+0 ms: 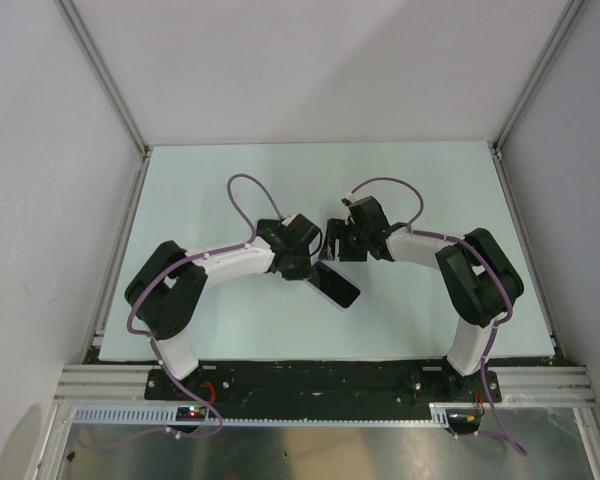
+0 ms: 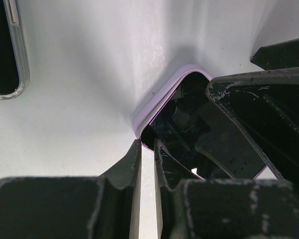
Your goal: Put the phone into the phone case
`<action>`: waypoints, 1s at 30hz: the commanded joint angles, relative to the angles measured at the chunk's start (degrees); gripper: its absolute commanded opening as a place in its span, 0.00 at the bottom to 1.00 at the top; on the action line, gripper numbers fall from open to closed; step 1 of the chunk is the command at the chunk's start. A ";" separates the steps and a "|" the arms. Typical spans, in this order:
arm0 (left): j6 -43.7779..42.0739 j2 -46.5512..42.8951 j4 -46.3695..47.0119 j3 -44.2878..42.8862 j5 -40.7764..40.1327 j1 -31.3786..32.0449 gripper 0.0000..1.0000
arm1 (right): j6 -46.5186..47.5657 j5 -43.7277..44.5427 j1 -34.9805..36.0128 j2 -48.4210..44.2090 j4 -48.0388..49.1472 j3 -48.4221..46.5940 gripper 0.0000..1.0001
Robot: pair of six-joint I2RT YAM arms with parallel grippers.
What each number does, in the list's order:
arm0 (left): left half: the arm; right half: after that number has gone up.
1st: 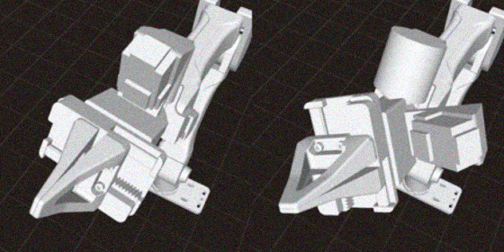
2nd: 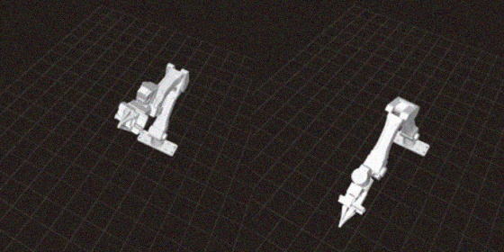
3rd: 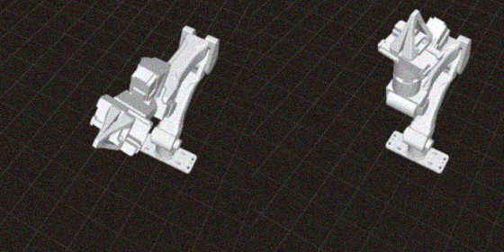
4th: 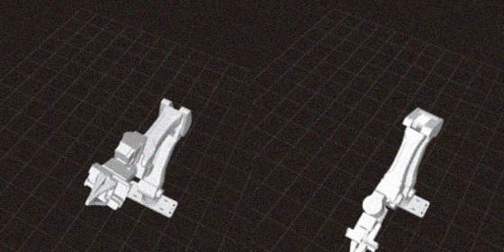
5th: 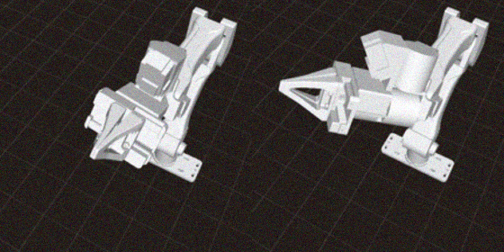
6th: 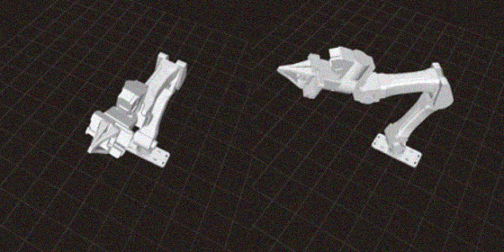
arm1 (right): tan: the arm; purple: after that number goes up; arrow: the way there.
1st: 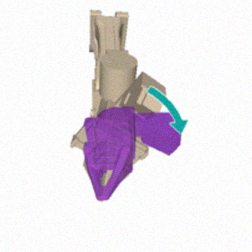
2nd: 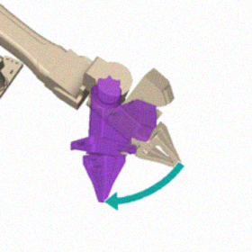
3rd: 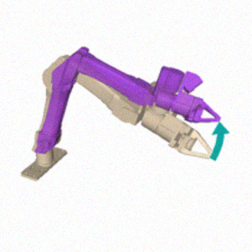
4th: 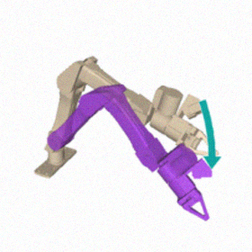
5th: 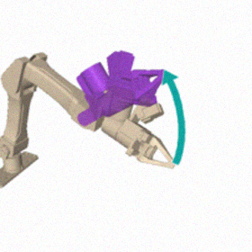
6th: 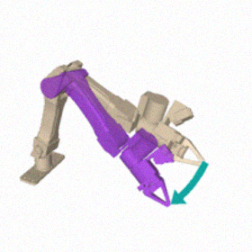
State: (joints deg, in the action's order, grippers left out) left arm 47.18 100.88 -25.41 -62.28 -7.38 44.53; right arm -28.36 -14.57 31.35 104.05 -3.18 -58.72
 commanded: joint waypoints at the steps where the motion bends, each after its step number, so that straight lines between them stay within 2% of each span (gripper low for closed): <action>1: 0.99 6.33 2.39 3.86 -0.30 1.55 0.12 | 1.54 1.38 -0.36 0.91 -3.99 0.19 0.73; 20: 1.94 13.52 6.15 3.75 2.43 2.38 0.01 | 1.83 1.71 -0.27 0.94 -4.68 0.26 0.73; 30: 2.74 17.33 7.47 2.47 3.86 2.94 0.00 | 2.12 2.06 -0.07 0.86 -5.20 0.19 0.73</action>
State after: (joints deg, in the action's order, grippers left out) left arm 48.03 103.90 -26.81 -63.94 -7.31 44.66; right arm -28.14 -14.52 31.38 104.05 -3.29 -58.72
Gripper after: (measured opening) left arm 0.132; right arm 0.728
